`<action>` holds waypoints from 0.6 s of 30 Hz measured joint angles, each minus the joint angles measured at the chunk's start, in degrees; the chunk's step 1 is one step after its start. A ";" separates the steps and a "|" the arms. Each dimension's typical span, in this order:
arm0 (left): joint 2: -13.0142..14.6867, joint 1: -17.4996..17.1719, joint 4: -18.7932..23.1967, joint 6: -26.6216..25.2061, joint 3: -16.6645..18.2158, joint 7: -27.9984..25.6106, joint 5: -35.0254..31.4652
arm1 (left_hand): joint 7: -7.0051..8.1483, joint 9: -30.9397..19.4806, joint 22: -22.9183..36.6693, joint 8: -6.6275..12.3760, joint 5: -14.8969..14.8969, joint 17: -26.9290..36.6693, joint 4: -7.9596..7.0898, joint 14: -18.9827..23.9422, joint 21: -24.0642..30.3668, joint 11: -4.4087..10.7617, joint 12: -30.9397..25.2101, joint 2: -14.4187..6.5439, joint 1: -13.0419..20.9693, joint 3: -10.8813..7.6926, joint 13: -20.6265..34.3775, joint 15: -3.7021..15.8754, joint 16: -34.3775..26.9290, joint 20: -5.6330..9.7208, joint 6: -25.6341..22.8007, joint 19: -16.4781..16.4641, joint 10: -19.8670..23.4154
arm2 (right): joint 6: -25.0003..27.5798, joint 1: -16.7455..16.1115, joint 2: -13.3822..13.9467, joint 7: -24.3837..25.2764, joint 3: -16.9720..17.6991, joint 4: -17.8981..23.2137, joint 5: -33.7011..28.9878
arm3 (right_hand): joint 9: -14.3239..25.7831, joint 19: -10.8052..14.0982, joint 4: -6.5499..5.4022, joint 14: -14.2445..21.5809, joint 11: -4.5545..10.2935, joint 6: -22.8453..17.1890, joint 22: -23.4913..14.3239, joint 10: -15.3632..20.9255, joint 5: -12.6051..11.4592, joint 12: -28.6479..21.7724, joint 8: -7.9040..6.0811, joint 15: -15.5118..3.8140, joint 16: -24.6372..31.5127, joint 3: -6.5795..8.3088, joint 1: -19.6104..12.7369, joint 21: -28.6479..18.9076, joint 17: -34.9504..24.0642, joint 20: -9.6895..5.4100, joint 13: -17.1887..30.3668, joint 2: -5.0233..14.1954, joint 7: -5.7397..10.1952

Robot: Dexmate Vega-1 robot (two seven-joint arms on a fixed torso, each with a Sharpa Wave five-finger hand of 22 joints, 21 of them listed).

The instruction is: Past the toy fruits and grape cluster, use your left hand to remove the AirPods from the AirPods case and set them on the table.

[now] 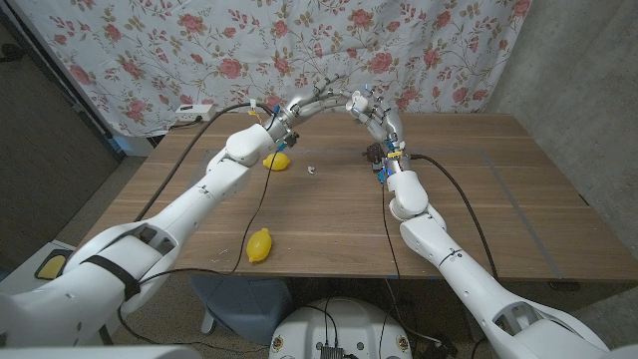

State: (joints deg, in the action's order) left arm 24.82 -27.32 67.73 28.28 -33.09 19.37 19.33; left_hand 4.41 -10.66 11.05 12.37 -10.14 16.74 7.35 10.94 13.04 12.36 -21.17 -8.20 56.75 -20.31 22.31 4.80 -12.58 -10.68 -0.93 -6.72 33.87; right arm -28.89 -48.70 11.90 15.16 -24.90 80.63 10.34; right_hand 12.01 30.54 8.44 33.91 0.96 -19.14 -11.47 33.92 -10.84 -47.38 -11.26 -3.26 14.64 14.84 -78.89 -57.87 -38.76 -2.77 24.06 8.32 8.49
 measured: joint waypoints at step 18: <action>-0.27 -0.40 0.37 0.09 -0.02 -0.52 -0.50 | -0.01 0.00 0.00 -0.74 0.00 -1.59 0.40 -2.05 0.00 -0.18 2.16 -0.24 -0.23 -0.07 -1.47 -0.80 1.00 0.15 1.05 -0.13 -1.86 | 0.24 0.10 0.82 0.71 -1.23 0.39 -0.78 | 0.00 -0.30 0.00 0.00 0.00 0.00 0.29 0.00 -0.19 0.00 0.00 0.00 0.00 0.00 0.00 -0.42 -0.13 -0.30 0.00 0.00 0.00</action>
State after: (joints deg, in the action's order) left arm 24.55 -27.71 68.11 28.36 -33.10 18.86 18.84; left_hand 4.40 -10.66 11.05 11.63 -10.14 15.14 7.76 8.89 13.04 12.18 -19.01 -8.44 56.52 -20.39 20.84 4.01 -11.58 -10.52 0.12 -6.85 32.01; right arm -28.65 -48.61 12.71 15.87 -26.13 81.03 9.56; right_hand 12.02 30.24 8.44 33.91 0.96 -19.14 -11.18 33.92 -11.03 -47.38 -11.26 -3.26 14.64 14.84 -78.89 -58.29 -38.90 -3.07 24.06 8.32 8.49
